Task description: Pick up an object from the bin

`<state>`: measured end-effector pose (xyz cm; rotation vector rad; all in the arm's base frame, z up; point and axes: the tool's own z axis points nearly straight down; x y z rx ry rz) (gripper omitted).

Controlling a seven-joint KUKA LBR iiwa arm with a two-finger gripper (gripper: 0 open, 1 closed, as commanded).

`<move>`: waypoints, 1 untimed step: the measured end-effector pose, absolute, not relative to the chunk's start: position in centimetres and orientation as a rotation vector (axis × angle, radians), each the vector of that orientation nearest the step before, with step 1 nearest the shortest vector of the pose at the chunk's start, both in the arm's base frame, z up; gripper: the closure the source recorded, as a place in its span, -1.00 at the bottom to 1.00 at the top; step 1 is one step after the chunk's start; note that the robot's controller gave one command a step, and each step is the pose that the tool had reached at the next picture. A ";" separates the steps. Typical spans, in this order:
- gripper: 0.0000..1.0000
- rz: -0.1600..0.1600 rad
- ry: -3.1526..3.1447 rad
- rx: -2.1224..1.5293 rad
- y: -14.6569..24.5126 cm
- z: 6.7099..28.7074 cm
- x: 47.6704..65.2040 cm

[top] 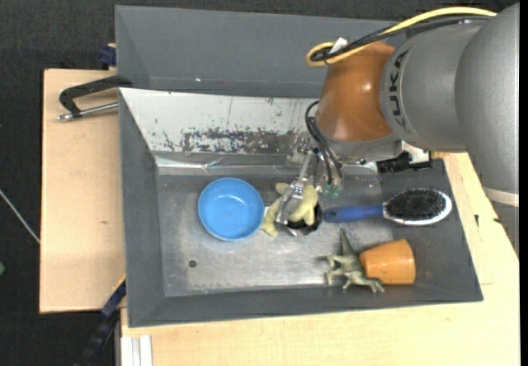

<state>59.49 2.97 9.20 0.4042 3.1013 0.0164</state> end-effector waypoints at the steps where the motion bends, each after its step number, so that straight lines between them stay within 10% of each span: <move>1: 1.00 0.017 3.098 0.403 3.0 9.1 59.6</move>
Offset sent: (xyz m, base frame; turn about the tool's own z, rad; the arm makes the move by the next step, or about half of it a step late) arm 0.0000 0.0000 0.0000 0.0000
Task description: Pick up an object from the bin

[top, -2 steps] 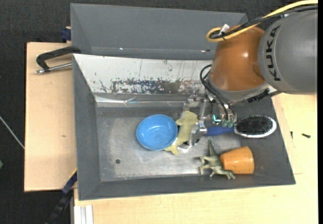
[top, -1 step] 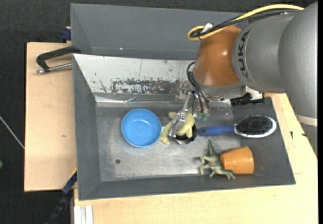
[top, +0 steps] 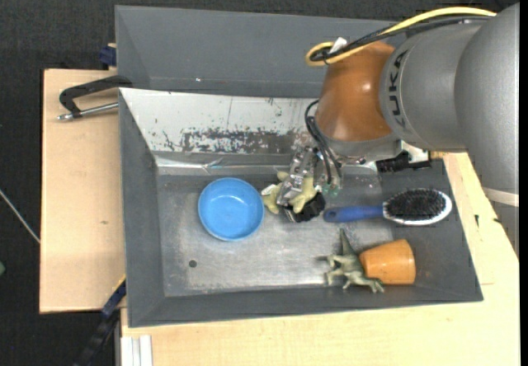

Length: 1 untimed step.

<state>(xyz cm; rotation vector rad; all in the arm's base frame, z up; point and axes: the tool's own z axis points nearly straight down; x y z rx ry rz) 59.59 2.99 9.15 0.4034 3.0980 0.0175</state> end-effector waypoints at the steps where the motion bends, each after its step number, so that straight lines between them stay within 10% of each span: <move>1: 1.00 0.008 3.084 0.521 4.2 21.0 59.8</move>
Offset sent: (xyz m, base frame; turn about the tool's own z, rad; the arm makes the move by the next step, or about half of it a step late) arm -0.0008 0.0106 0.1118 0.0782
